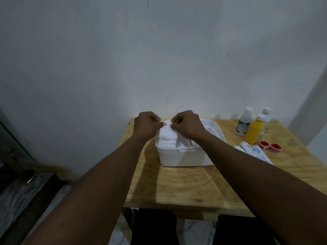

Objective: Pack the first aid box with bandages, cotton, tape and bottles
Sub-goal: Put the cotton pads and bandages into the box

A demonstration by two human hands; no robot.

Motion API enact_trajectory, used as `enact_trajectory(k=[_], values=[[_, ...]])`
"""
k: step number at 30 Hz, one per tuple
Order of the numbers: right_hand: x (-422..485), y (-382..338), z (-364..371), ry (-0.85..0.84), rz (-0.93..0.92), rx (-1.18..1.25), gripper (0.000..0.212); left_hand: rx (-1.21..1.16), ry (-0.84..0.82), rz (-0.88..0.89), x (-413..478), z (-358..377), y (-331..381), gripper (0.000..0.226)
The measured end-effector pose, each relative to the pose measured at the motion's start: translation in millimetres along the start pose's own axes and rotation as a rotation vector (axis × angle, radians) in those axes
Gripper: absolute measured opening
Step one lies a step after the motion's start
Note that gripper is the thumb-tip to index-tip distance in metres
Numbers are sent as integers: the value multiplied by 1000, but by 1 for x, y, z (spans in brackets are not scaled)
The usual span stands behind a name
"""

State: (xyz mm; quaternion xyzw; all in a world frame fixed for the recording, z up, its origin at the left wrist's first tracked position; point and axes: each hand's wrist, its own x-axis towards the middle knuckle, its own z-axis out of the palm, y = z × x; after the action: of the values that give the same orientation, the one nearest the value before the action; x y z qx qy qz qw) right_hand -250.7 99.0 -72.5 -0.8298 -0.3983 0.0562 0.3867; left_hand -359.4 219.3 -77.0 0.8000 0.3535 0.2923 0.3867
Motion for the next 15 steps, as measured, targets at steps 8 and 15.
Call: enact_trajectory(k=[8, 15], values=[[-2, 2, 2, 68, 17, 48, 14, -137, 11, -59, -12, 1, -13, 35], [-12, 23, -50, 279, 53, 90, 17, -391, -56, -286, -28, 7, -26, 38]])
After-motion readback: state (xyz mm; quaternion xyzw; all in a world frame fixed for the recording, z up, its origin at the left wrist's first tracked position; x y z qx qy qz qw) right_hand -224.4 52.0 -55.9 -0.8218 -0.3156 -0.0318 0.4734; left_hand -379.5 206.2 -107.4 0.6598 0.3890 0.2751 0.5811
